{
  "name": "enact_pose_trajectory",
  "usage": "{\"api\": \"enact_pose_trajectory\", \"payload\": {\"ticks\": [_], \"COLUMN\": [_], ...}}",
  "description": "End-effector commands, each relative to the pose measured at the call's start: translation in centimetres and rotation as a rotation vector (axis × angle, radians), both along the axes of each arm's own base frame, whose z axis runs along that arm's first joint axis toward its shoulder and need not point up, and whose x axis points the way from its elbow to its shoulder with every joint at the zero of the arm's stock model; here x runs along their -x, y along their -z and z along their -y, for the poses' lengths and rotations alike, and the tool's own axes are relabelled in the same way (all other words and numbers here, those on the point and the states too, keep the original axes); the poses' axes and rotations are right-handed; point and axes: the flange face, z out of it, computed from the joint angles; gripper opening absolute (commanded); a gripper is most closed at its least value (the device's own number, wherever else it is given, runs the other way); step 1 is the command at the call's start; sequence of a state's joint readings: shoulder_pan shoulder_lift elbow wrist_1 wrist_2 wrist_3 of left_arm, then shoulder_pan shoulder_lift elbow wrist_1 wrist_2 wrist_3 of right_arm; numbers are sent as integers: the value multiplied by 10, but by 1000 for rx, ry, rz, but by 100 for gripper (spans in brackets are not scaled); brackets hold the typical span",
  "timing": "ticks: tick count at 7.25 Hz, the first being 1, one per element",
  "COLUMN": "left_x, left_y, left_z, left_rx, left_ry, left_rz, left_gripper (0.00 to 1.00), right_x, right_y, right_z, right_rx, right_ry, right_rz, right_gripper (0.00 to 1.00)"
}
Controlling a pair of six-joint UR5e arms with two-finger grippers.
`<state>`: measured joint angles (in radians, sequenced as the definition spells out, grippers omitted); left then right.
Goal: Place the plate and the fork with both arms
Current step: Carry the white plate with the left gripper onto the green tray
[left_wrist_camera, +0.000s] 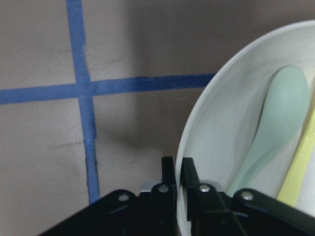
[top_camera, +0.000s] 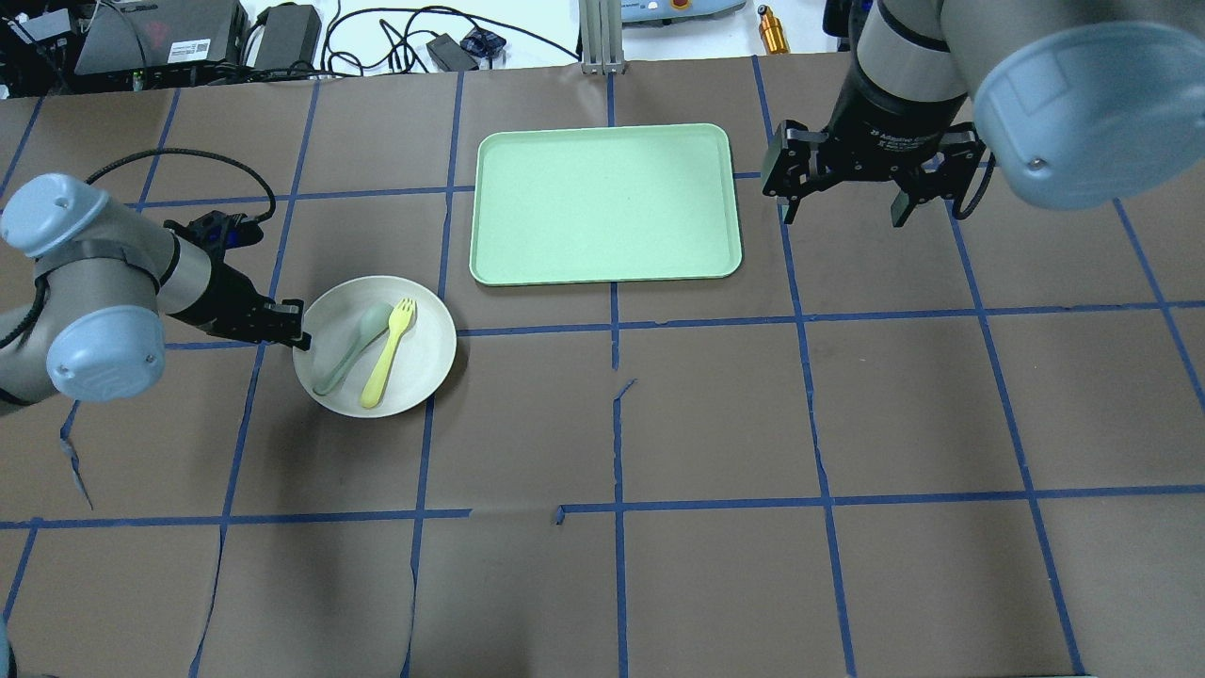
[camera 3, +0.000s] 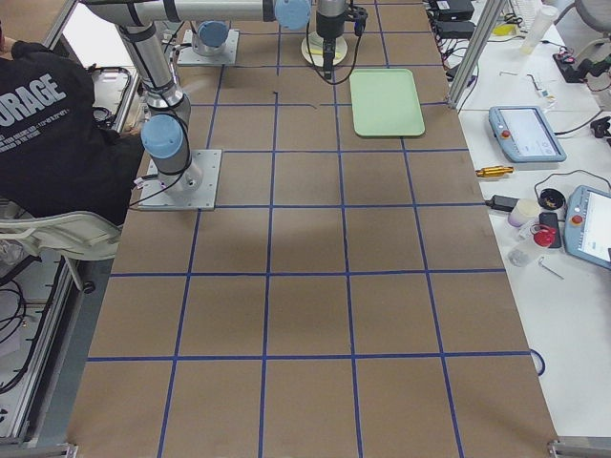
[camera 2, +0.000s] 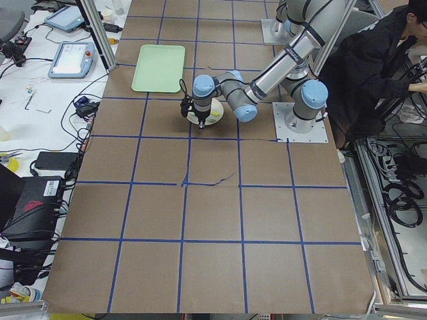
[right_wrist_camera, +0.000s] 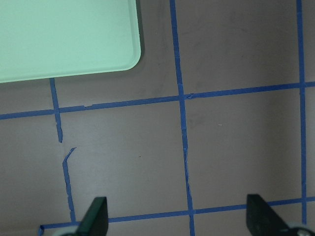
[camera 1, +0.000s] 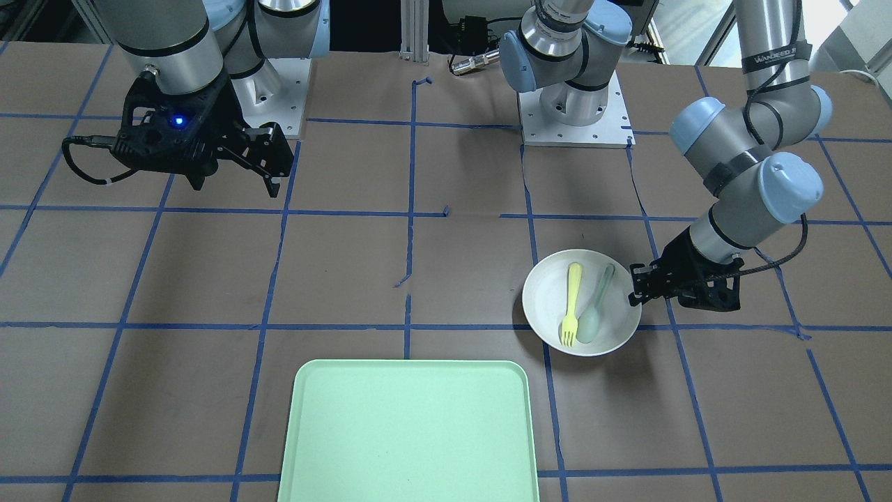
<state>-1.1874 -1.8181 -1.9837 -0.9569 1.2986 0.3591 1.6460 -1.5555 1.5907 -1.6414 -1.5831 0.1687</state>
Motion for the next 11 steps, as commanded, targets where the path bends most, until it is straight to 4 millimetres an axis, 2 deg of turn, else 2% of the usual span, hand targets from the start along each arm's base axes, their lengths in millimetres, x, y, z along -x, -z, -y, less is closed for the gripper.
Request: {"api": "enact_pose_trajectory", "payload": {"ticks": [1, 2, 3, 4, 5, 6, 8, 11], "left_x": [70, 106, 154, 199, 231, 248, 268, 300], "left_y": [-50, -40, -30, -9, 6, 23, 44, 53], "left_z": [65, 83, 111, 137, 155, 166, 169, 161], "left_rx": [-25, -51, -22, -16, 3, 9, 31, 37], "left_ry": [-140, -159, -191, -213, -214, -195, -177, -184], "left_rz": [-145, -148, -151, -145, -98, -87, -91, -109], "left_gripper": [0, 0, 0, 0, 0, 0, 0, 0], "right_x": [0, 0, 0, 0, 0, 0, 0, 0], "right_y": [1, 1, 0, 0, 0, -1, -1, -5], "right_z": [0, 0, 0, 0, 0, 0, 0, 1], "right_rx": [-2, -2, 0, 0, 0, 1, 3, 9], "right_ry": [0, 1, 0, 1, 1, 1, 1, 1], "right_rz": [0, 1, 2, 2, 2, 2, 2, 4], "right_gripper": [100, 100, 100, 100, 100, 100, 100, 100]}}
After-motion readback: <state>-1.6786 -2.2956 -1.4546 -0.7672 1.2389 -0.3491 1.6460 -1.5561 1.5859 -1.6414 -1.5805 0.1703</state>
